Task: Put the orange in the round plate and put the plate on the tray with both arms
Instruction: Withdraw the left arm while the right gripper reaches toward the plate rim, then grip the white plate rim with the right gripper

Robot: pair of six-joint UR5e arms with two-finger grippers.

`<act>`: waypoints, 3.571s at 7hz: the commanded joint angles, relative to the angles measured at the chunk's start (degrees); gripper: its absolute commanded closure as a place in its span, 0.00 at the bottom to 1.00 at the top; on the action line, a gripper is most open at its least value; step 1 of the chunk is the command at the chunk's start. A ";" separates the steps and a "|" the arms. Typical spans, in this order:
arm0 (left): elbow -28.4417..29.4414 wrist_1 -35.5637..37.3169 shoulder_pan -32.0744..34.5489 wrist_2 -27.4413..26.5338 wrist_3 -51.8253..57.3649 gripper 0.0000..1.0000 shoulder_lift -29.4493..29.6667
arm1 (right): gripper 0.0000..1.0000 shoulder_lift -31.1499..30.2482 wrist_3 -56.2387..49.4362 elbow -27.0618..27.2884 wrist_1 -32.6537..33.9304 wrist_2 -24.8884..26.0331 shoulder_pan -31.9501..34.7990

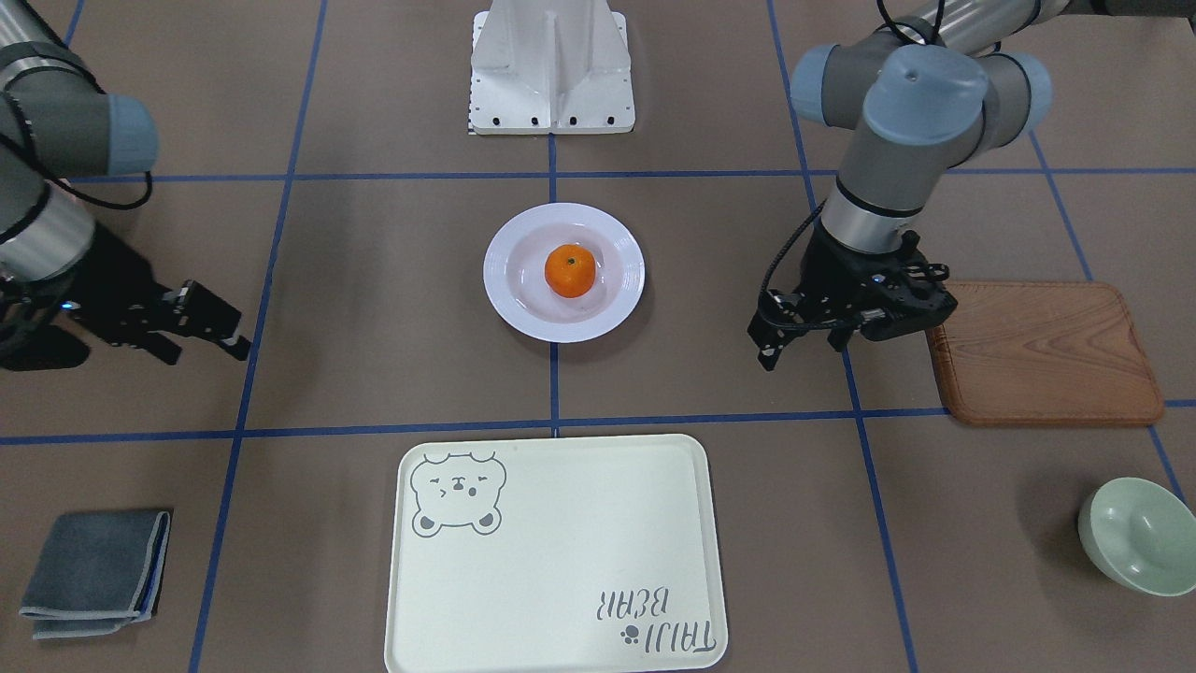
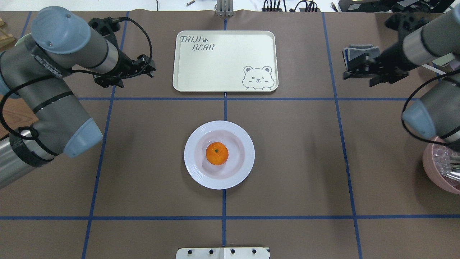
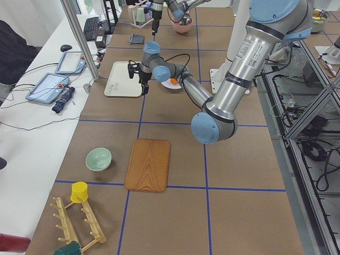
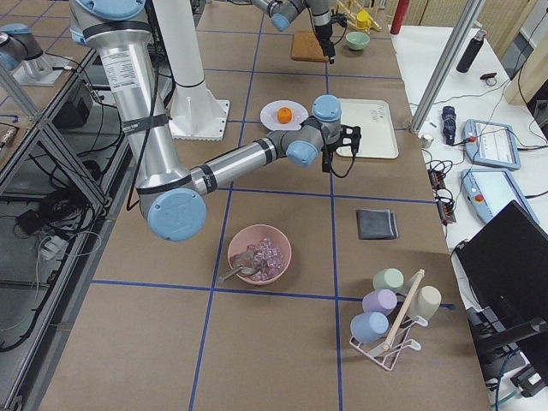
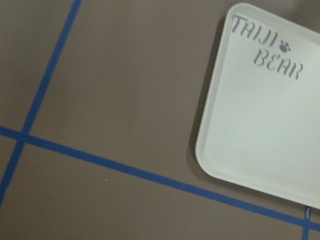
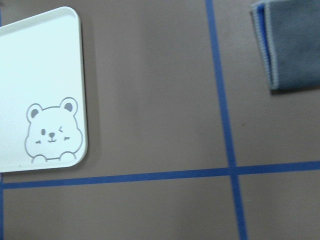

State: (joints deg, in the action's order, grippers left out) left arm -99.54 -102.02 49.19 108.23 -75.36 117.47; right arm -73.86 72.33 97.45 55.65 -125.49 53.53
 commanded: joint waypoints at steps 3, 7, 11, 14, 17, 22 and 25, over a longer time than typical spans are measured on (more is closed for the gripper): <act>0.75 0.24 7.13 1.10 14.39 0.01 -3.54 | 0.00 0.64 25.71 -7.96 -32.56 16.19 -16.22; 3.65 0.33 11.27 6.73 20.08 0.01 -3.56 | 0.00 3.98 30.06 -9.30 -37.52 28.08 -26.08; 4.00 0.33 11.80 6.82 20.08 0.01 -3.56 | 0.00 4.16 31.47 -11.14 -38.43 28.73 -27.68; 4.44 0.33 11.72 6.82 20.08 0.01 -3.65 | 0.00 6.96 31.55 -14.47 -38.43 29.34 -28.48; 4.97 0.25 11.72 6.82 20.08 0.01 -3.65 | 0.00 7.32 31.64 -14.66 -38.43 31.53 -30.14; 4.88 0.25 11.72 6.82 20.08 0.01 -3.65 | 0.00 8.03 31.82 -14.84 -38.43 32.86 -32.34; 4.88 0.25 11.72 6.82 20.08 0.01 -3.65 | 0.00 8.82 34.53 -14.84 -38.43 33.56 -33.14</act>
State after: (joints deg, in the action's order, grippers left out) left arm -94.69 -101.78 60.91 115.05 -55.28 113.82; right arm -65.41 105.32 82.62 17.16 -92.04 20.59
